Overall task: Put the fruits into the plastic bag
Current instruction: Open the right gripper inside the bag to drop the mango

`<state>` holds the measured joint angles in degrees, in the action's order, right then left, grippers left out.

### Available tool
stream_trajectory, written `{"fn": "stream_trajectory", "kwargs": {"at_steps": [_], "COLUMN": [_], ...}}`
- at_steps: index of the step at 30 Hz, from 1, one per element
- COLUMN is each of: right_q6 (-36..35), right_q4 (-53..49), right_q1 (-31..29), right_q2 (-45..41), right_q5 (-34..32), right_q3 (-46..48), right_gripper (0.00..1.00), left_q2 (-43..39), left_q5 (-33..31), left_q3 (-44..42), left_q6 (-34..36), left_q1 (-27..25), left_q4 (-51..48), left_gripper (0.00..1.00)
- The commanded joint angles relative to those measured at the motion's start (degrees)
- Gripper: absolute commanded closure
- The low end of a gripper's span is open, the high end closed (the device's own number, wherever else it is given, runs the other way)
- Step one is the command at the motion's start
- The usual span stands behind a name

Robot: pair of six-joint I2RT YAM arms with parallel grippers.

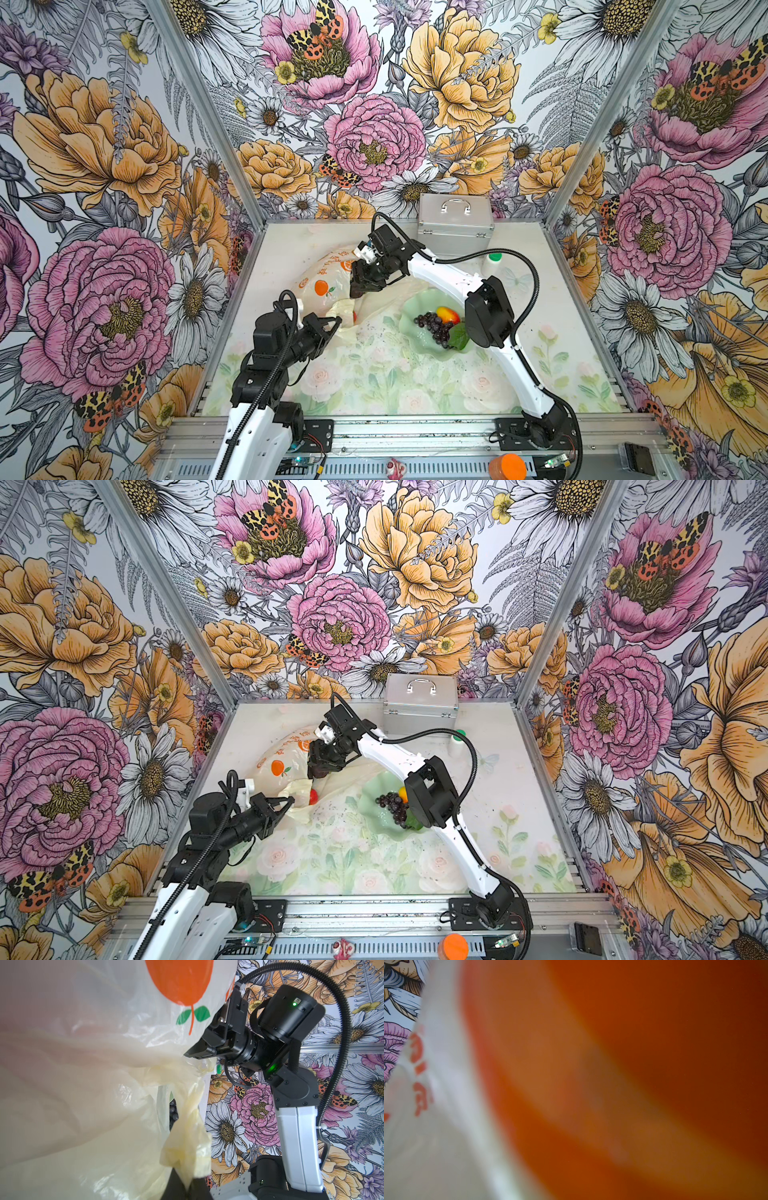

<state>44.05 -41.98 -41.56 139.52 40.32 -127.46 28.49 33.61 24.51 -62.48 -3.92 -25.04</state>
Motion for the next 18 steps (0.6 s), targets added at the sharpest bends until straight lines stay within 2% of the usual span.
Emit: {"fn": "stream_trajectory", "kwargs": {"at_steps": [1,7,18], "right_q6": [-1.21,-3.22,-7.29], "right_q4": [0.49,0.4,0.4], "right_q1": [0.13,1.26,4.9], "right_q2": [-4.33,-9.86,-27.52], "right_q5": [-1.23,-3.51,-6.7], "right_q3": [1.18,6.89,25.89], "right_gripper": [0.33,0.33,0.33], "left_q2": [-0.89,-2.46,-7.84], "left_q5": [1.22,0.85,-1.08], "left_q3": [-0.78,-0.25,-2.23], "left_q6": [0.42,0.34,-2.1], "left_q1": [0.59,0.76,0.76], "left_q4": [0.85,-1.21,-3.49], "left_gripper": [1.0,1.0,1.0]}}
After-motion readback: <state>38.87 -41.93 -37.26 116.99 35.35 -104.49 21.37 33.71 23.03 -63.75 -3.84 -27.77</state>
